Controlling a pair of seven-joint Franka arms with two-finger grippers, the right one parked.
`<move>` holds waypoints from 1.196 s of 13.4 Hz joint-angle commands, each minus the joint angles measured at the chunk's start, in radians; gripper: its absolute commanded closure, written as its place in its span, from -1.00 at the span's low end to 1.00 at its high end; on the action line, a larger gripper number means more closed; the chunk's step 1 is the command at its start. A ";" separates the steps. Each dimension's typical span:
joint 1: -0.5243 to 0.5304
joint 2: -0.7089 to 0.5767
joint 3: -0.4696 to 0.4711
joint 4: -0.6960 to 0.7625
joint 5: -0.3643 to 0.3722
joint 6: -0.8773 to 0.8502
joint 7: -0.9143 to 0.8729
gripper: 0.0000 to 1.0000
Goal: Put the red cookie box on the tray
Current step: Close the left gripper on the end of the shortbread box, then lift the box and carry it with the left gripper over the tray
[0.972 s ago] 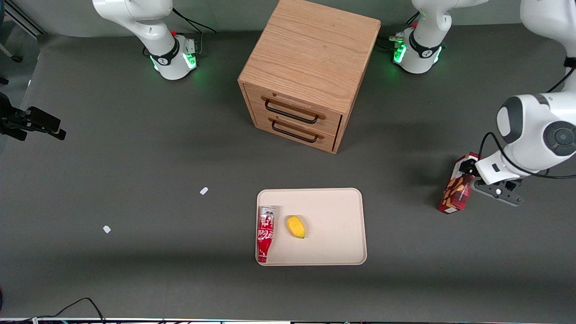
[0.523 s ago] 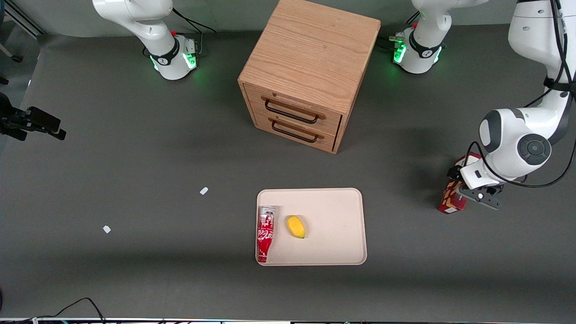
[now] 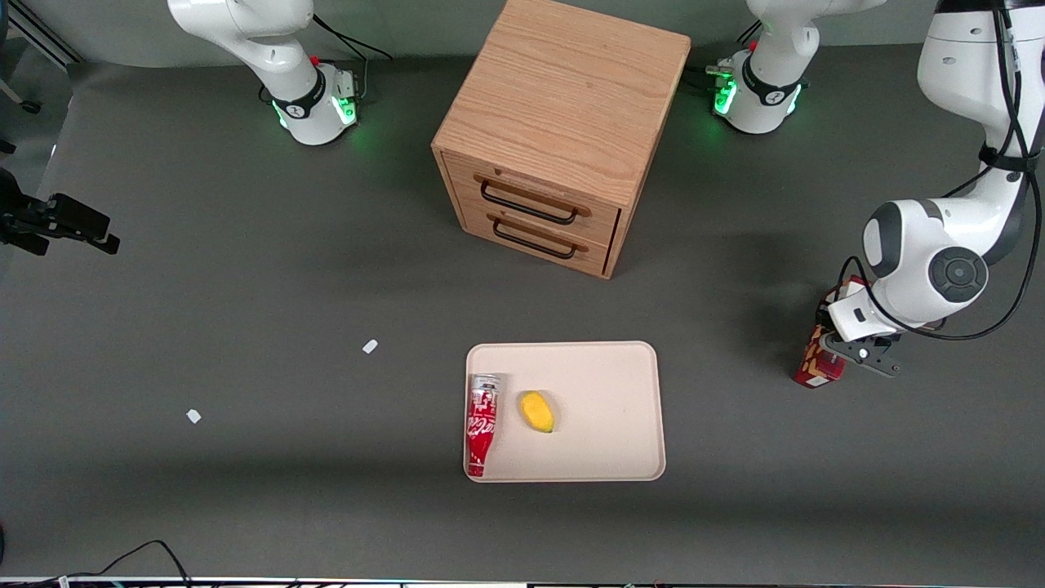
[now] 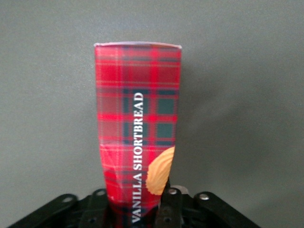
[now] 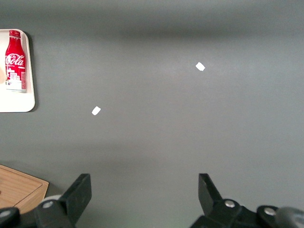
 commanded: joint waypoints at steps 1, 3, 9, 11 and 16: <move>-0.008 -0.017 0.007 -0.008 0.000 -0.006 0.012 1.00; -0.008 -0.026 0.007 0.006 0.000 -0.023 0.005 1.00; -0.029 -0.087 -0.002 0.291 -0.118 -0.444 -0.015 1.00; -0.050 -0.078 -0.007 0.461 -0.141 -0.630 -0.120 1.00; -0.132 0.009 -0.102 0.817 -0.130 -0.911 -0.488 1.00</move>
